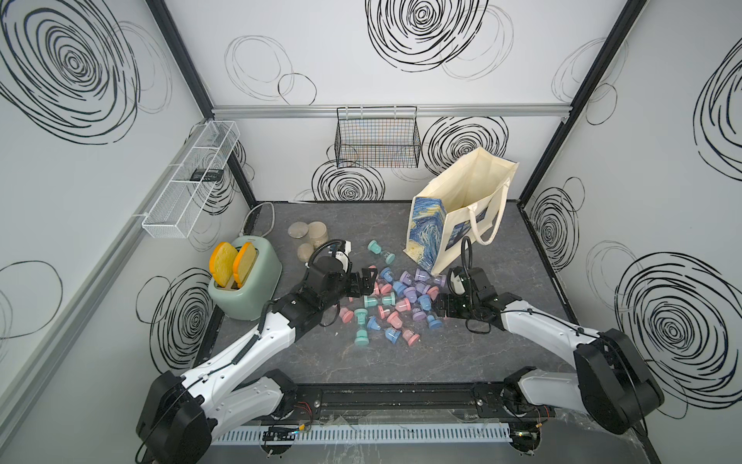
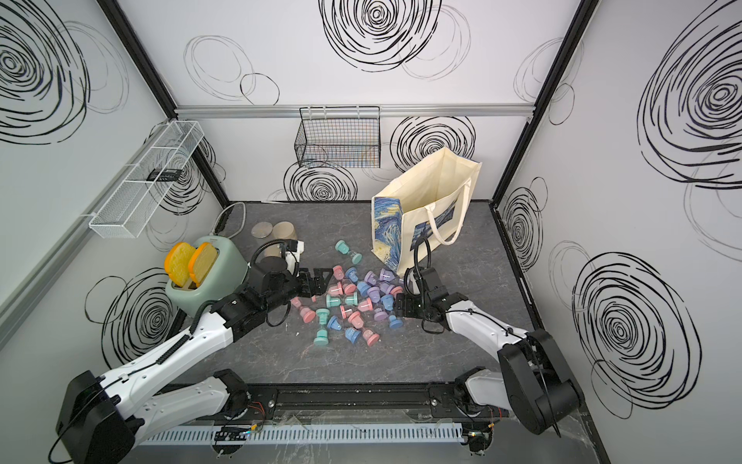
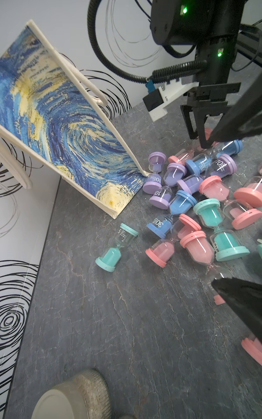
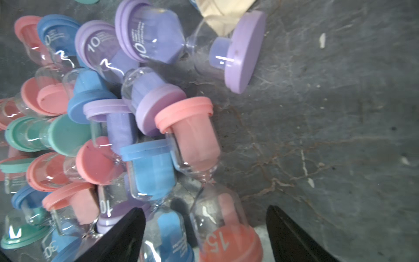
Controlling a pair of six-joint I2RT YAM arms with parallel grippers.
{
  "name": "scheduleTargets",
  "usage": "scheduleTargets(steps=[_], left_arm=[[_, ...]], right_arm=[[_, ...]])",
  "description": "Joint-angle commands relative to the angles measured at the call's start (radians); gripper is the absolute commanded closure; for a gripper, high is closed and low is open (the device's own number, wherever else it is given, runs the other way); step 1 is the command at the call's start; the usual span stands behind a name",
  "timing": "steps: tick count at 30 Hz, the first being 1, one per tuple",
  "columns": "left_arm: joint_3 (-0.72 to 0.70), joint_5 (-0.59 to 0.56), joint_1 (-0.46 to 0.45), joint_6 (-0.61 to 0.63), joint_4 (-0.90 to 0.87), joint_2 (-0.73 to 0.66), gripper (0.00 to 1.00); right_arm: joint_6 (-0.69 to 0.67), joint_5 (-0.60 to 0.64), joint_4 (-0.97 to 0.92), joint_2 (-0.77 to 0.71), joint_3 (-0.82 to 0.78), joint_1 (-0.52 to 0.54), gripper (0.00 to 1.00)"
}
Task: Put the hourglass into the canvas bag
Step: Pick up the hourglass from the center of the board.
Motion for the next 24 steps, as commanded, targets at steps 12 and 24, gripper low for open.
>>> scheduleTargets(steps=[12, 24], left_arm=[[0.068, 0.015, -0.034, 0.011, 0.003, 0.017, 0.04], [0.094, 0.028, -0.036, 0.017, 0.014, 0.049, 0.04]], right_arm=[[0.022, 0.101, -0.068, 0.039, 0.010, 0.032, 0.29], [0.017, 0.112, -0.034, 0.112, 0.006, 0.054, 0.37]])
